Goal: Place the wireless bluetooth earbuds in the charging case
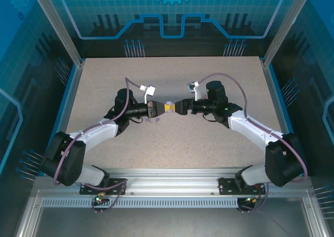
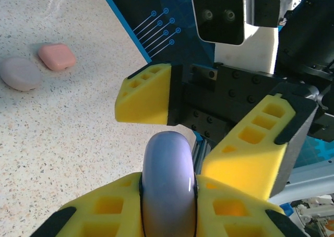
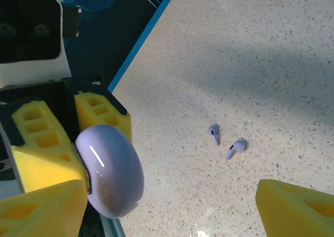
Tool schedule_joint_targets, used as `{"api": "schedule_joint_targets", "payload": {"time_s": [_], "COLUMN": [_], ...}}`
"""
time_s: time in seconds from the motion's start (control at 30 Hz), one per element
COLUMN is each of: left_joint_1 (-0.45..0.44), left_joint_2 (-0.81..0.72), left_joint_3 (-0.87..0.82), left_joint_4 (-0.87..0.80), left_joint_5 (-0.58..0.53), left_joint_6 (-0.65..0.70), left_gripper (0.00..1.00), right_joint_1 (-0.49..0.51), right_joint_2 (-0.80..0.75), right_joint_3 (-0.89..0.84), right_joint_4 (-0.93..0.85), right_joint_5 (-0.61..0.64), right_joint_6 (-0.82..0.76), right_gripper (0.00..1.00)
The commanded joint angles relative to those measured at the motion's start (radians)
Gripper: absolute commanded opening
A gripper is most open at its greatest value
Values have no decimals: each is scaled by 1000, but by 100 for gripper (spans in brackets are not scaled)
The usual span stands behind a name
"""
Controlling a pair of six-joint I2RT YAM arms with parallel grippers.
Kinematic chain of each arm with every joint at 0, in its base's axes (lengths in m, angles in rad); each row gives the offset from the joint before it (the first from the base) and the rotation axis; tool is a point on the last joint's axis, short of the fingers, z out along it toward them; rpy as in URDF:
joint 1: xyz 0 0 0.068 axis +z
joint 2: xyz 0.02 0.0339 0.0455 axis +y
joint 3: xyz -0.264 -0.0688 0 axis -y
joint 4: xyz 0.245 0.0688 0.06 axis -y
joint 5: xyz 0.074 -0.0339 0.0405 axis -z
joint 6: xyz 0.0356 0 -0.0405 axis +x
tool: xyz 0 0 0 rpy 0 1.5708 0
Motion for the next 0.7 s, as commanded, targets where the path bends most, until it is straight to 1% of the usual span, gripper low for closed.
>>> {"api": "schedule_joint_targets", "payload": {"time_s": [0.0,0.3,0.57,0.67], "left_joint_1": [9,9,9,8], "left_joint_2": [8,-10,-2,0], "left_joint_3": [39,46,43,41], "left_joint_4": [15,18,1,2], "left_joint_5": [43,60,52,43], "left_joint_6": [26,27,40,46], "left_gripper": [0,0,0,0], "right_joint_1": [-22,-73,-80,-81], "right_joint_2": [28,75,17,-15], "right_joint_3": [6,-8,-13,-7], "right_joint_4": [6,32,-1,-18], "right_joint_5": [1,19,9,21], "right_joint_6": [-14,28,26,47], "right_gripper": [84,80,80,80]}}
